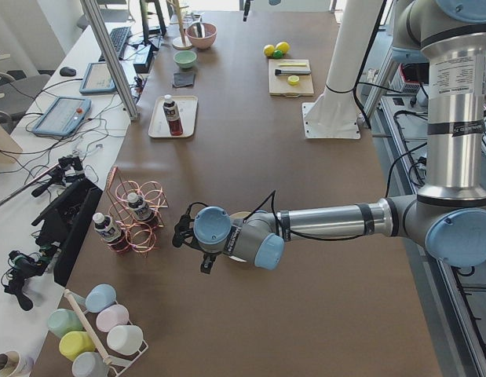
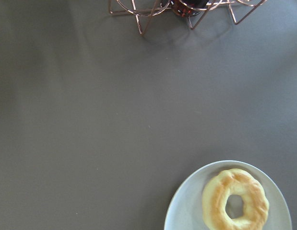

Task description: Place donut on tray

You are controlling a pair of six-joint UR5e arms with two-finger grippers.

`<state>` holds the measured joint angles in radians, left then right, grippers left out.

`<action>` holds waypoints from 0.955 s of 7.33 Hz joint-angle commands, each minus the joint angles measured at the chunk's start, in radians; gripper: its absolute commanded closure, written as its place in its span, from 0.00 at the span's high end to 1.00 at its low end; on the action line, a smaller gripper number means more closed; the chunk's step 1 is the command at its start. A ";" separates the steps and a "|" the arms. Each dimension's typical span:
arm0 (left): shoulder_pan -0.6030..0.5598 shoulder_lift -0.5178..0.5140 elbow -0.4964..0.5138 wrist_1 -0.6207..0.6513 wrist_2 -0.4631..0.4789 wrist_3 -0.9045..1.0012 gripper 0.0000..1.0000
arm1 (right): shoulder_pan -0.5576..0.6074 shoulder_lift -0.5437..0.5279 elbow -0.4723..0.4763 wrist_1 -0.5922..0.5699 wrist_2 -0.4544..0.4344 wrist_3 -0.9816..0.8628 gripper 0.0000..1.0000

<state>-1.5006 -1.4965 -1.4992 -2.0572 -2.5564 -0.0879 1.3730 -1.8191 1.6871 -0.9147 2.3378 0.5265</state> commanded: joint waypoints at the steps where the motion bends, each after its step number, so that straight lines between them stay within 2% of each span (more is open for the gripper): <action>1: 0.210 -0.007 0.173 -0.408 0.183 -0.282 0.98 | -0.054 0.007 -0.003 0.046 -0.032 0.069 1.00; 2: 0.297 -0.004 0.230 -0.529 0.277 -0.344 0.98 | -0.054 0.004 -0.003 0.046 -0.032 0.066 1.00; 3: 0.319 -0.002 0.238 -0.575 0.278 -0.377 0.97 | -0.054 0.004 -0.001 0.046 -0.032 0.061 1.00; 4: 0.318 -0.001 0.237 -0.575 0.180 -0.377 0.97 | -0.054 0.004 -0.003 0.046 -0.032 0.061 1.00; 5: 0.316 0.002 0.240 -0.577 0.129 -0.366 0.96 | -0.054 0.004 -0.003 0.046 -0.032 0.061 1.00; 7: 0.316 0.002 0.251 -0.578 0.131 -0.362 0.88 | -0.054 0.006 -0.004 0.046 -0.032 0.061 1.00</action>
<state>-1.1853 -1.4949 -1.2565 -2.6310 -2.4125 -0.4528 1.3193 -1.8146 1.6843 -0.8683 2.3056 0.5876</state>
